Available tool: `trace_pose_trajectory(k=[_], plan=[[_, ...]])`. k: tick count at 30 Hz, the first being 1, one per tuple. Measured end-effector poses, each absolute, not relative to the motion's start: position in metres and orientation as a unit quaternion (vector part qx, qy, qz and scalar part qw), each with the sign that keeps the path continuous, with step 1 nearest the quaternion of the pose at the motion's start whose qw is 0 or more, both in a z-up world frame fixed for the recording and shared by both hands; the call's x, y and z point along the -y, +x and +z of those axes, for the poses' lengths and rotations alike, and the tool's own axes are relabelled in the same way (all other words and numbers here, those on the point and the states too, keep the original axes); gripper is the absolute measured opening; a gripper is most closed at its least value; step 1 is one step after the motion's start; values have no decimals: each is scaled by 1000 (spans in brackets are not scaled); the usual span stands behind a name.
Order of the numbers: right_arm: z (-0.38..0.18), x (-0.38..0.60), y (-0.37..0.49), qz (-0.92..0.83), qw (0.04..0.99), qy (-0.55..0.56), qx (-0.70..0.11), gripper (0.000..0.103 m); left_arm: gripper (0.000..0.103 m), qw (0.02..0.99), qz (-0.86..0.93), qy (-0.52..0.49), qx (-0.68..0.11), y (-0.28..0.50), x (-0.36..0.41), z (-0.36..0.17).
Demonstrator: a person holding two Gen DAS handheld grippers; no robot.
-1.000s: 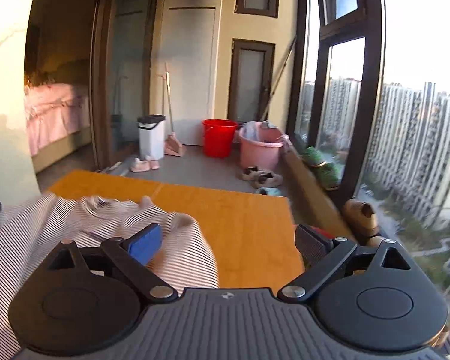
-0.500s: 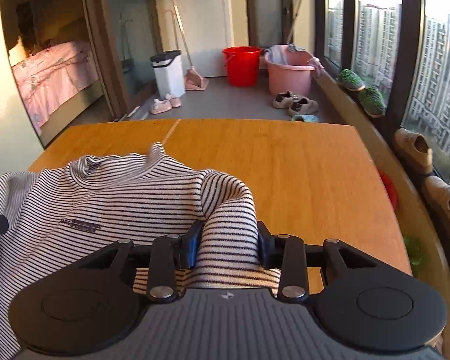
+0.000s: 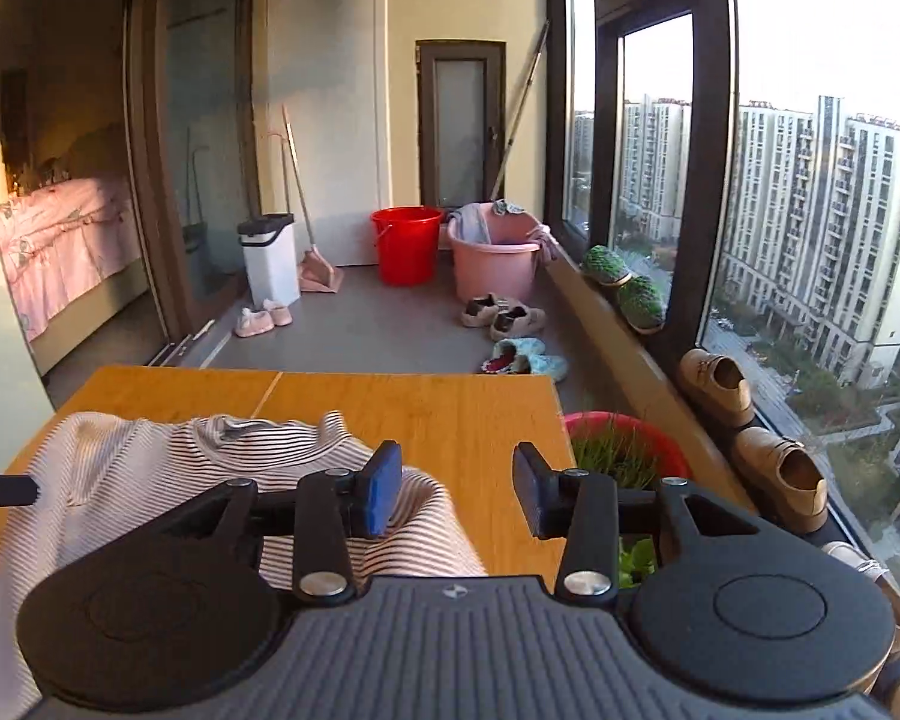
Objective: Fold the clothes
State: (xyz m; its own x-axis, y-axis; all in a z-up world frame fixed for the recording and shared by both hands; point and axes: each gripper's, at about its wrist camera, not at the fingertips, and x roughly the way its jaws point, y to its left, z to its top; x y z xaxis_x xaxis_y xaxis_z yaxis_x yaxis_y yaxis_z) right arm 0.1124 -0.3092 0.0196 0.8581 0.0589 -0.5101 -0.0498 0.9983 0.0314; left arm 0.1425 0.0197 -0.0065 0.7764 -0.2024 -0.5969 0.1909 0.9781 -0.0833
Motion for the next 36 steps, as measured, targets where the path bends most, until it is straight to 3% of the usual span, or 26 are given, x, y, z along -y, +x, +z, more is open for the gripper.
trace_pose_trajectory(k=[6, 11, 12, 14, 16, 21, 29, 34, 36], plan=[[5, 223, 78, 216, 917, 7, -335, 61, 103, 954, -64, -49, -288, 136, -57, 14], [-37, 134, 65, 301, 870, -28, -389, 61, 103, 951, -69, -68, -292, 117, -85, 15], [-42, 125, 67, 302, 867, -22, -396, 36, 103, 950, -69, -75, -294, 115, -90, 15], [-44, 107, 64, 317, 863, -19, -392, 17, 103, 950, -68, -81, -294, 114, -97, 14], [-30, 92, 49, 380, 853, -32, -355, 15, 103, 950, -71, -86, -293, 116, -99, 14], [-16, 103, 44, 378, 863, -54, -330, 27, 103, 942, -108, -103, -299, 121, -85, 11], [-35, 227, 95, 141, 916, 45, -374, 29, 103, 919, -238, -88, -301, 129, -13, -4], [-58, 247, 104, 136, 906, 92, -390, 50, 103, 889, -231, -77, -388, 156, 20, -54], [-62, 242, 107, 149, 905, 90, -389, 71, 103, 896, -239, -54, -371, 152, 18, -63]])
